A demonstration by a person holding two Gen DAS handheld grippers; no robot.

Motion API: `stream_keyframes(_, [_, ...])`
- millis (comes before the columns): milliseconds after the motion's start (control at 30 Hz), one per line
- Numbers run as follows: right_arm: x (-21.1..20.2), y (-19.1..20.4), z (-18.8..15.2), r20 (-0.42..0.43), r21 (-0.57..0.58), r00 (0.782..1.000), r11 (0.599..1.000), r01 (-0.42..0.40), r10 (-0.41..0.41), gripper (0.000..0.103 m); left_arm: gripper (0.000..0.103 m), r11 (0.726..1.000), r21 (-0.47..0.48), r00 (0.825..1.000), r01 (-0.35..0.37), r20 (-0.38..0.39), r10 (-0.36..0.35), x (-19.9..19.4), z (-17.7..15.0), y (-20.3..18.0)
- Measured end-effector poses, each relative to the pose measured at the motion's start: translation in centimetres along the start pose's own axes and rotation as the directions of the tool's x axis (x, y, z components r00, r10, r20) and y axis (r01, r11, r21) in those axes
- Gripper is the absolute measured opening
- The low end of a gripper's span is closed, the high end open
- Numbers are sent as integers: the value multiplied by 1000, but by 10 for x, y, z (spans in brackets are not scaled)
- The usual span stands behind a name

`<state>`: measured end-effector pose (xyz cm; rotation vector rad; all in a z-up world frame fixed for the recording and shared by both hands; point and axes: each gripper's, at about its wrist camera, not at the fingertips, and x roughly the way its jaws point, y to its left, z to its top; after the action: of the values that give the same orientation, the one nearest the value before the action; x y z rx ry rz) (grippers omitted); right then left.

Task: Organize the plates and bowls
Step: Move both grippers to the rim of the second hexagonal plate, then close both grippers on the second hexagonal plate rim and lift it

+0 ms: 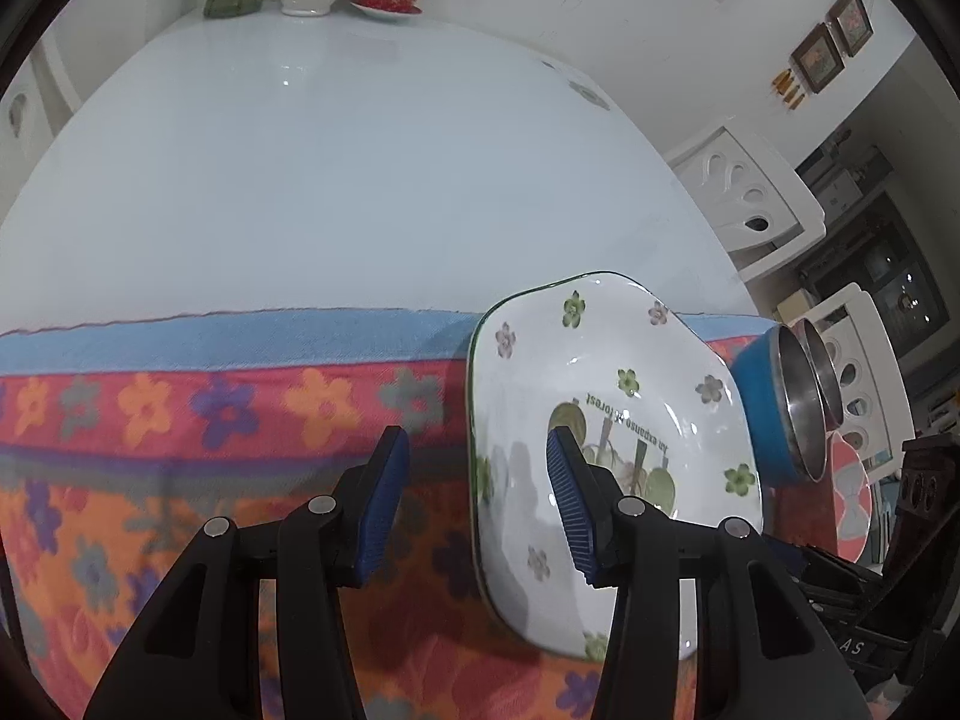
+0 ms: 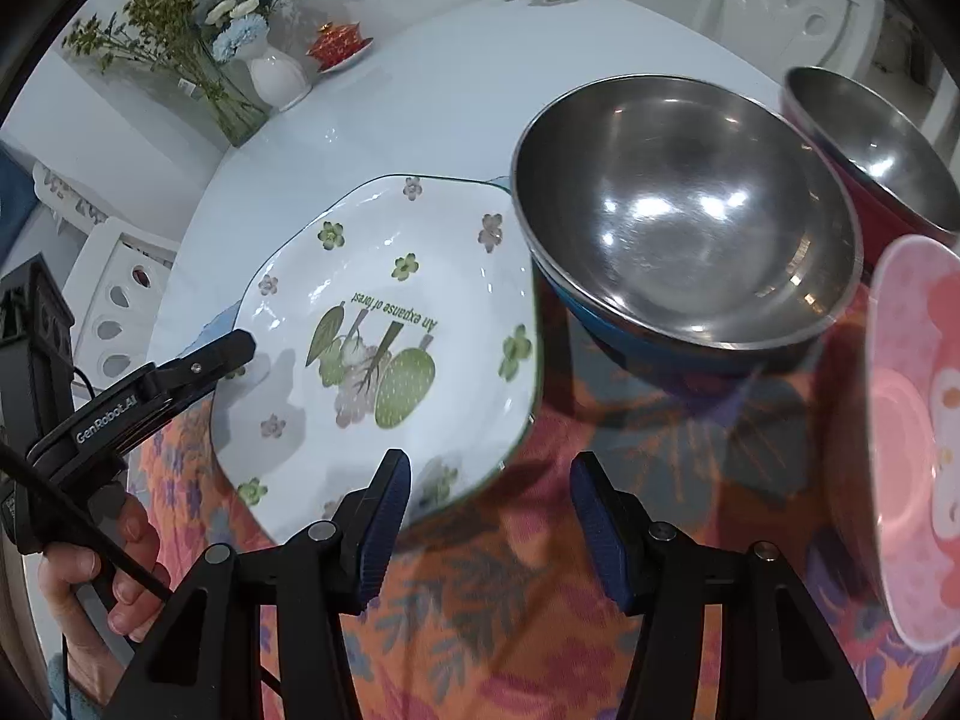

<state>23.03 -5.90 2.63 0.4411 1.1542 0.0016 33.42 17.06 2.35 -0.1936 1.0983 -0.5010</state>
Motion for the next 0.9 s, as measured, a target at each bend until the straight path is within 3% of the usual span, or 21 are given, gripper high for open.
stream_keyframes(100, [7,0,4,0,-5,1000,1000,6,-6,50,30,1000,14,1000,9,-17,-8,10,3,0])
stream_keyframes(167, [10,1,6,-3,-16,1000,1000,1,-1,45,27,1000,16,1000,13,-21,-12,15,3,1])
stream_keyframes(367, [16,8,10,24,-57,999,998,23,-22,39,27,999,21,998,50,-26,-49,21,3,3])
stream_keyframes(533, [17,12,9,41,-100,999,994,36,-32,34,27,996,83,999,30,-14,-29,21,1,-4])
stream_keyframes(900, [9,6,4,57,-139,998,990,13,-6,35,26,991,125,998,52,27,-56,-6,-20,-7])
